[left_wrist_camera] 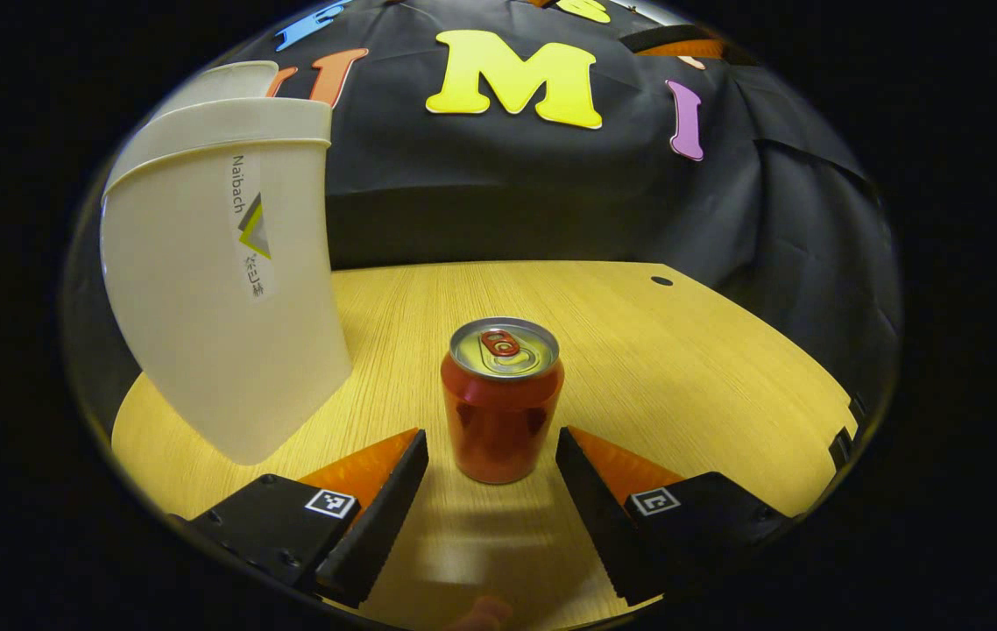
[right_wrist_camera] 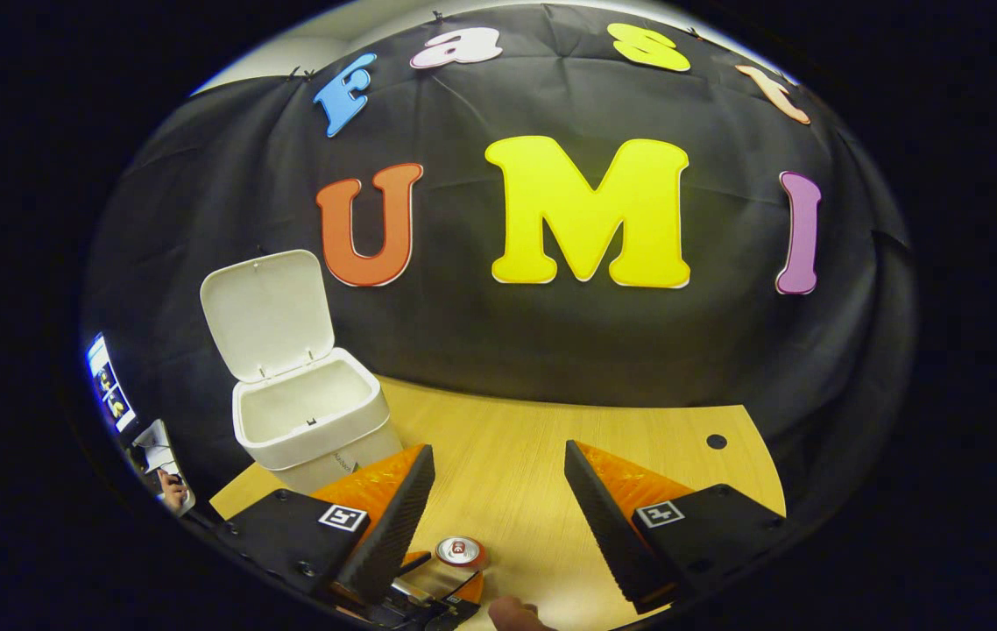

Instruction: Press the lid of the desktop garbage bin to open it, pick up the crumpled paper on the desktop and throw it into the bin, then pick up the pop can on the desktop and drop it into the bin, and finally close the garbage bin lid.

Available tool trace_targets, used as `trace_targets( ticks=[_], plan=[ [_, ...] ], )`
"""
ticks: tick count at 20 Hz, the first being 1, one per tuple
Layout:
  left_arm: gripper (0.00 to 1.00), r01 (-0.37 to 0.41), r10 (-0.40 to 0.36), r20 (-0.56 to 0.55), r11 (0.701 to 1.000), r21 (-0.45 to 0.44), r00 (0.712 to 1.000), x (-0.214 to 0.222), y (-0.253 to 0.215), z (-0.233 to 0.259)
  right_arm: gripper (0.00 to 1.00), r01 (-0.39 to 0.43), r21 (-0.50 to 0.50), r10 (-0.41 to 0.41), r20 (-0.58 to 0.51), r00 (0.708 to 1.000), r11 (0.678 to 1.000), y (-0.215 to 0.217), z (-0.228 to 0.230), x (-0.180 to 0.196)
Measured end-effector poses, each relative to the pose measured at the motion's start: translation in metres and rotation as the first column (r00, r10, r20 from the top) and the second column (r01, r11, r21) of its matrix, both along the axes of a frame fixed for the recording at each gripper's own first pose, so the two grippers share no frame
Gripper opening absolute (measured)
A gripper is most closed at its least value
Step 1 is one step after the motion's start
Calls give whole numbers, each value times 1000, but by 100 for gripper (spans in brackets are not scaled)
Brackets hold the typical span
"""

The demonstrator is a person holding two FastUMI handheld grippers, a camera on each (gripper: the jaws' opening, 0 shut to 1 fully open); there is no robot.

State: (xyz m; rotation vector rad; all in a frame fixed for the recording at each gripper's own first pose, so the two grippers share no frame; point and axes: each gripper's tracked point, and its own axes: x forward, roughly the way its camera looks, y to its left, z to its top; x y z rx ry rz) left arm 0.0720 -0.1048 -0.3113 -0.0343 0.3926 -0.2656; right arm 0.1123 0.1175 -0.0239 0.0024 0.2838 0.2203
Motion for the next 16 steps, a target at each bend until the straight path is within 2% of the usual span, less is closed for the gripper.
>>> trace_targets(
  ticks=[11,12,14,16],
  plan=[
    [97,-8,8,-6,999,33,1000,32,-11,-15,95,30,-6,-30,-6,1000,1000,-18,-1,-2],
    [96,-3,3,-11,1000,24,1000,33,-14,-15,95,36,-3,-36,-12,999,999,-22,-1,-2],
    [88,30,-30,-15,1000,-10,999,33,-22,-15,95,51,4,-51,-18,999,999,-30,-1,-4],
    [87,26,-26,-8,1000,4,1000,29,-25,-8,95,72,24,-72,-16,997,997,-41,2,-5]
  ],
)
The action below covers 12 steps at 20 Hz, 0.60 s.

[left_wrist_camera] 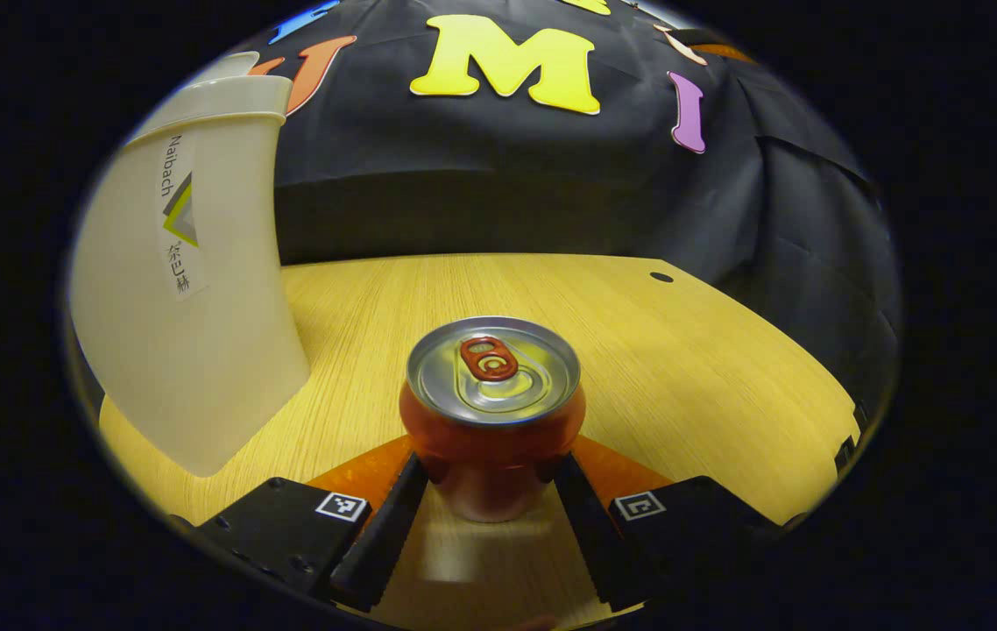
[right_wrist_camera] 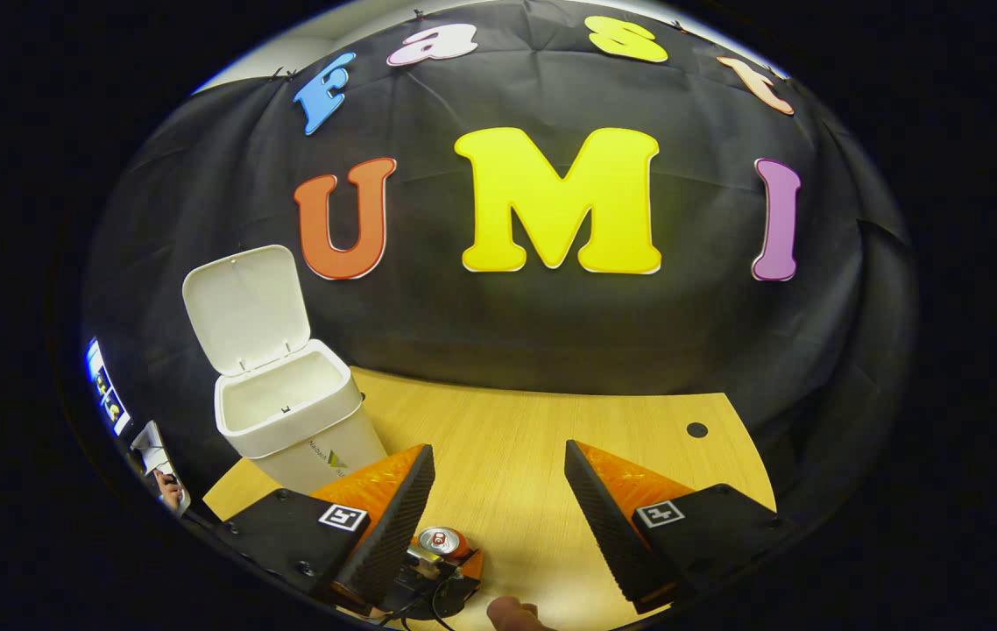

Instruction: Press the lid of the desktop garbage bin to open it, pick up the crumpled paper on the desktop and throw it into the bin, then pick up the pop can on the desktop and drop it into the bin, and finally close the garbage bin lid.

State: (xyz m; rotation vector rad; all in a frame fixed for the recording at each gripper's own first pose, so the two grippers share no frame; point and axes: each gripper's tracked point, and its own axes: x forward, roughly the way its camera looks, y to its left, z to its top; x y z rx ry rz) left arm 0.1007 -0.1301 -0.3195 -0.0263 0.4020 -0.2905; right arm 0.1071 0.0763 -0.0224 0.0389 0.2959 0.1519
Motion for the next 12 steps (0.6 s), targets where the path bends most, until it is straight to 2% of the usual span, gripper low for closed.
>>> trace_targets(
  ticks=[5,8,12],
  plan=[
    [86,-15,14,18,999,50,1000,-5,10,24,95,41,22,-41,-4,999,999,-33,-2,-6],
    [86,-42,38,60,996,76,997,-6,27,58,95,72,36,-72,-9,997,997,-53,0,-13],
    [85,-92,89,63,995,43,994,-5,48,106,95,103,54,-103,3,995,993,-72,7,-27]
  ],
)
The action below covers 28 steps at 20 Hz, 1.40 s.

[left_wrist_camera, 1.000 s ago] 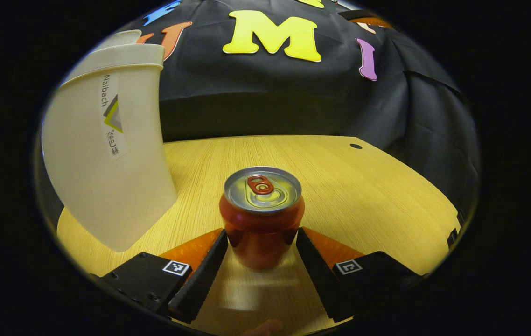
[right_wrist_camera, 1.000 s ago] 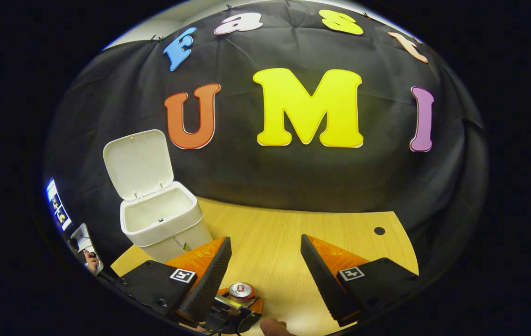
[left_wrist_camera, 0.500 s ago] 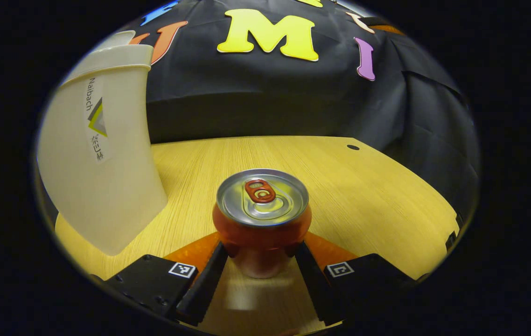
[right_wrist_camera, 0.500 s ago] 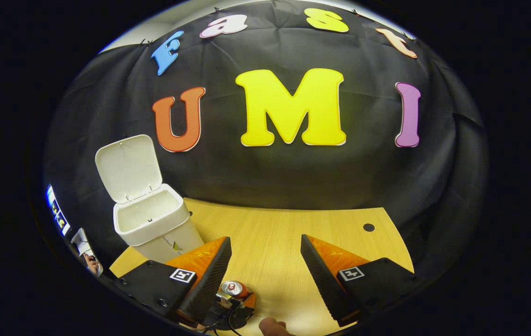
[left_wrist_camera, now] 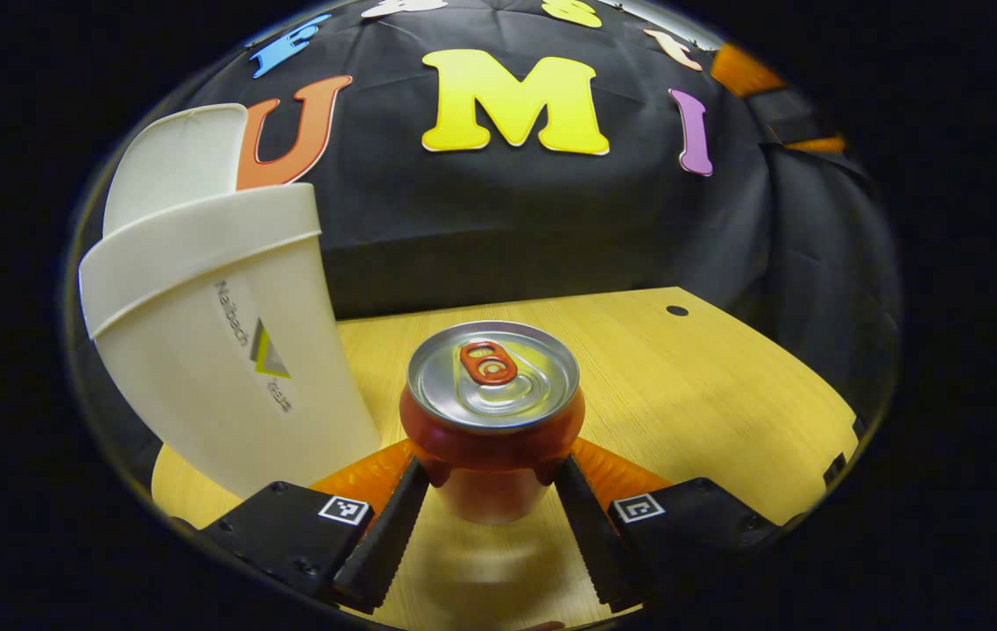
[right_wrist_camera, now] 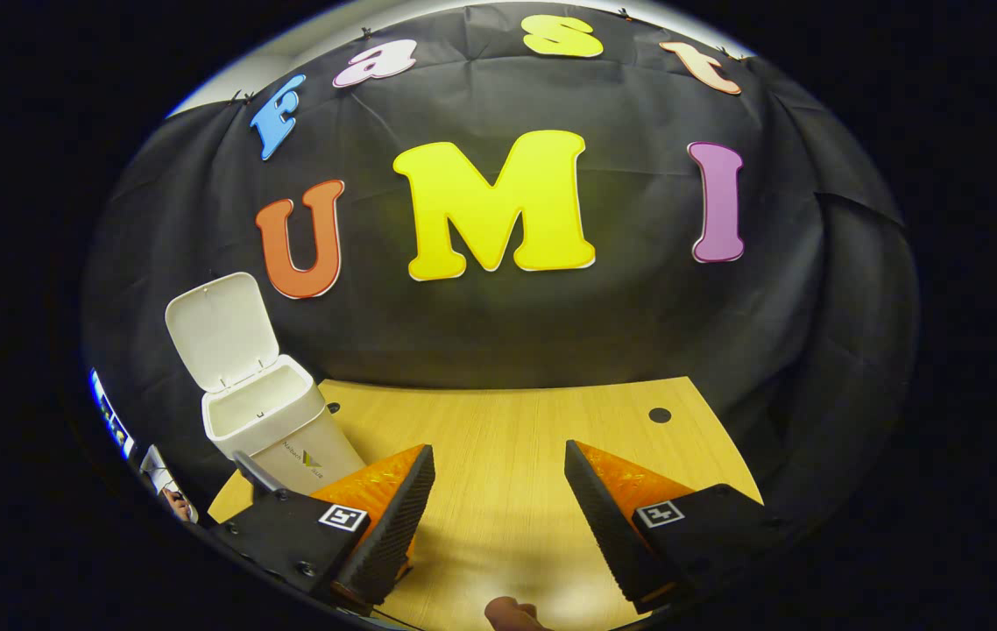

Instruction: Press the lid of the desktop garbage bin to open it, pick up the crumpled paper on the desktop and throw it into the bin, then pick up the pop can on the desktop and drop it into the bin, and finally close the garbage bin lid.

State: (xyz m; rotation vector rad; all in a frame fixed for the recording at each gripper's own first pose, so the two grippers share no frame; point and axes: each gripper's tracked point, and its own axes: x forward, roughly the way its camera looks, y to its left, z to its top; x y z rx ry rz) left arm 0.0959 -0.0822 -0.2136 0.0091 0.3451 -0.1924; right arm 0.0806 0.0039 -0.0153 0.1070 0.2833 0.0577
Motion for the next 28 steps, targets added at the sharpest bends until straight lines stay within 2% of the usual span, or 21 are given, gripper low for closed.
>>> trace_targets(
  ticks=[10,15,19,20,22,25,26,27,28],
  plan=[
    [85,-128,128,50,992,5,991,5,63,140,93,46,42,-46,8,999,998,-23,9,1],
    [85,-262,255,124,964,48,959,20,136,196,95,69,82,-70,2,998,994,-29,3,9],
    [85,-361,353,119,930,62,928,37,188,194,93,82,99,-81,-19,997,992,-29,-6,14],
    [85,-380,373,105,923,55,922,41,199,188,97,84,96,-82,-22,996,992,-32,-12,23],
    [85,-405,401,67,913,44,913,49,211,172,93,83,83,-81,-30,996,993,-30,-16,24],
    [86,-404,404,1,914,20,915,60,215,149,93,86,64,-84,-36,996,994,-27,-17,27],
    [86,-413,413,-10,911,7,911,61,218,145,96,86,68,-84,-30,996,994,-27,-15,28],
    [86,-412,412,-17,911,-5,911,62,218,141,93,83,69,-81,-27,996,994,-25,-13,28],
    [86,-413,413,-25,911,-9,910,61,217,140,97,82,63,-80,-29,996,995,-24,-16,29]
  ],
)
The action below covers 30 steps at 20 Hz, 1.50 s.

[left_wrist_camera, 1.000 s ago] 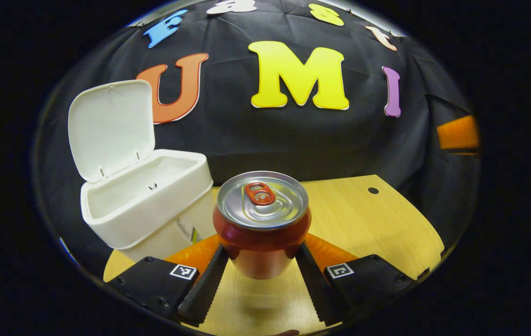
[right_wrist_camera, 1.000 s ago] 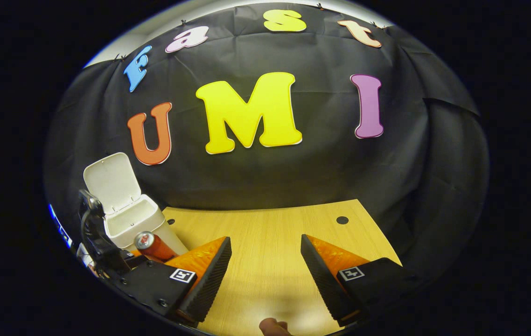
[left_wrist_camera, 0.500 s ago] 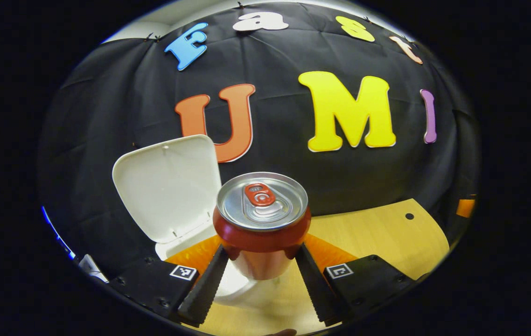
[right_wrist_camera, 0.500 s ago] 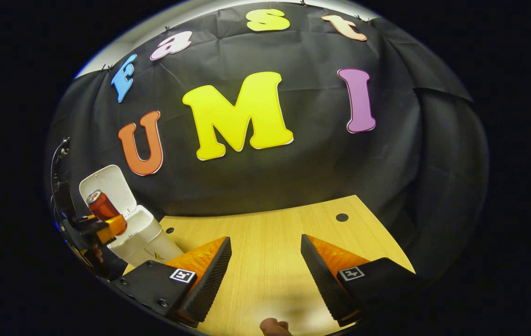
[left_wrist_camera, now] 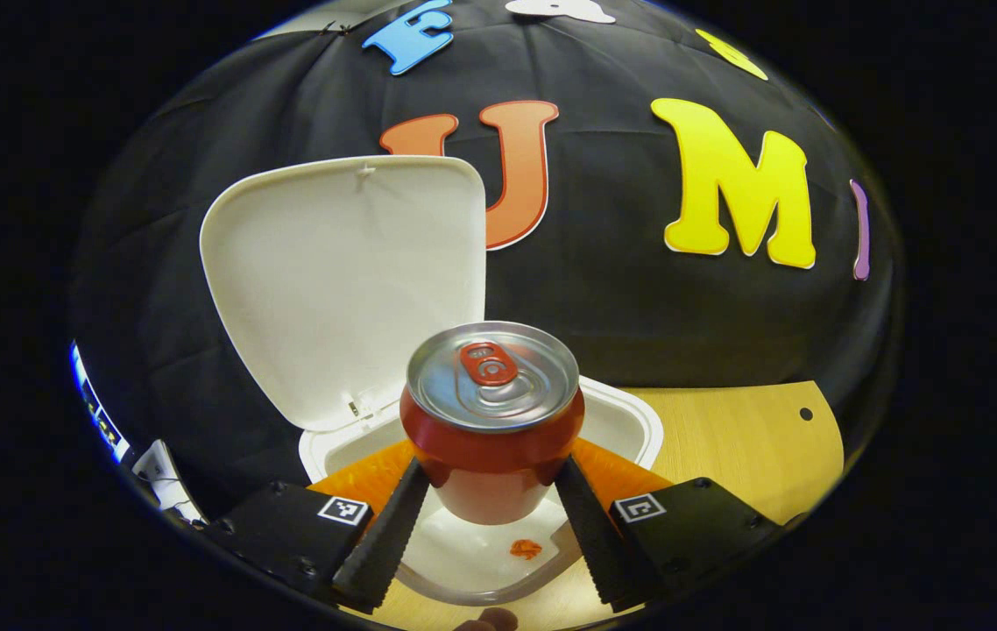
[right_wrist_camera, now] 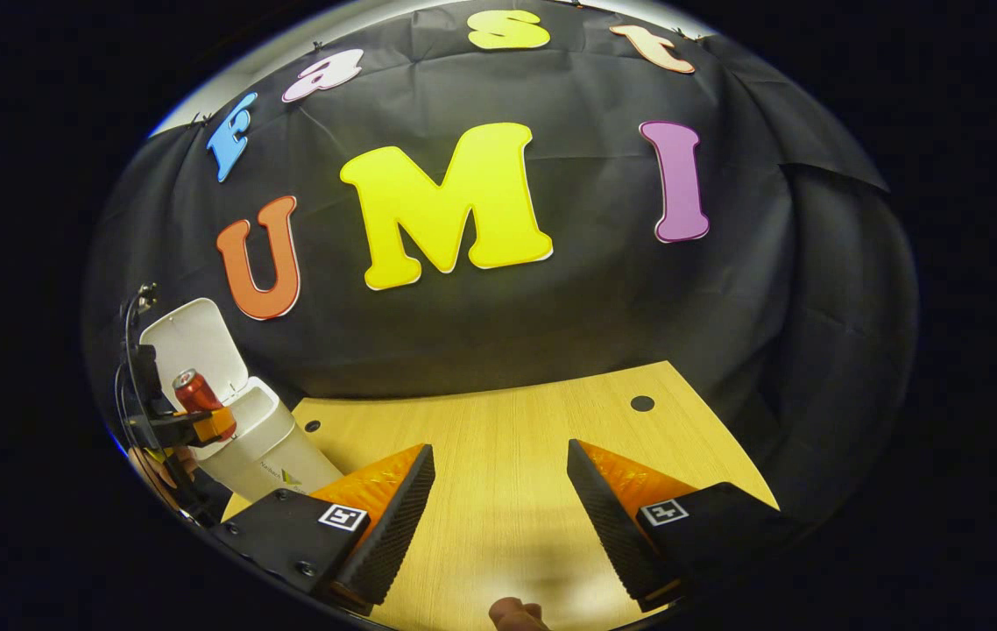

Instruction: Press the lid of the desktop garbage bin to open it, pick up the crumpled paper on the desktop and throw it into the bin, then pick up the pop can on the desktop and drop it into the bin, and finally close the garbage bin lid.

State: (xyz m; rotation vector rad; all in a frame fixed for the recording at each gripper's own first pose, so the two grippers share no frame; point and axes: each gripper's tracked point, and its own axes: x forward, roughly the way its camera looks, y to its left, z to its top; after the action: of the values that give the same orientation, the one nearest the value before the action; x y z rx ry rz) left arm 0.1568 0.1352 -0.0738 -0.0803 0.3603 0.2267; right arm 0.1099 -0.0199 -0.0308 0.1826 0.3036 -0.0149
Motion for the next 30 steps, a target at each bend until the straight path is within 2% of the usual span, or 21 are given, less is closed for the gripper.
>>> trace_targets(
  ticks=[4,6,7,13,15,20,23,24,25,27,28,30],
  plan=[
    [87,22,-21,28,1000,-16,999,2,-5,5,97,-15,-11,15,-12,1000,1000,4,-3,0],
    [93,5,-5,30,1000,5,1000,3,-4,7,97,-23,-3,23,-13,1000,1000,6,-3,0],
    [100,-9,8,28,1000,18,1000,1,-1,9,97,-23,-13,22,-15,1000,1000,5,-3,-1],
    [99,-47,42,64,996,79,997,-3,-1,40,97,-64,-24,63,-34,997,998,9,-6,-7],
    [99,-63,56,97,995,72,994,-3,-3,61,97,-74,-23,73,-30,997,997,9,-3,-7],
    [98,-142,135,166,989,32,977,5,5,118,97,-99,-17,99,-19,995,995,11,3,-7],
    [98,-195,182,207,980,45,961,7,15,151,97,-110,-4,110,-22,994,994,10,1,-4],
    [98,-216,201,214,975,48,956,5,19,160,93,-110,2,110,-26,994,994,8,-1,-3],
    [98,-233,219,221,972,41,950,6,24,169,97,-113,14,113,-28,993,994,8,-2,-3],
    [98,-275,259,248,961,32,934,8,41,190,93,-110,24,111,-27,993,994,5,-4,-1],
    [98,-304,286,257,952,33,923,9,52,199,97,-107,22,107,-19,994,994,2,-2,0],
    [98,-357,338,254,934,28,906,11,76,209,97,-110,29,110,-6,994,993,-2,-1,3]
  ],
)
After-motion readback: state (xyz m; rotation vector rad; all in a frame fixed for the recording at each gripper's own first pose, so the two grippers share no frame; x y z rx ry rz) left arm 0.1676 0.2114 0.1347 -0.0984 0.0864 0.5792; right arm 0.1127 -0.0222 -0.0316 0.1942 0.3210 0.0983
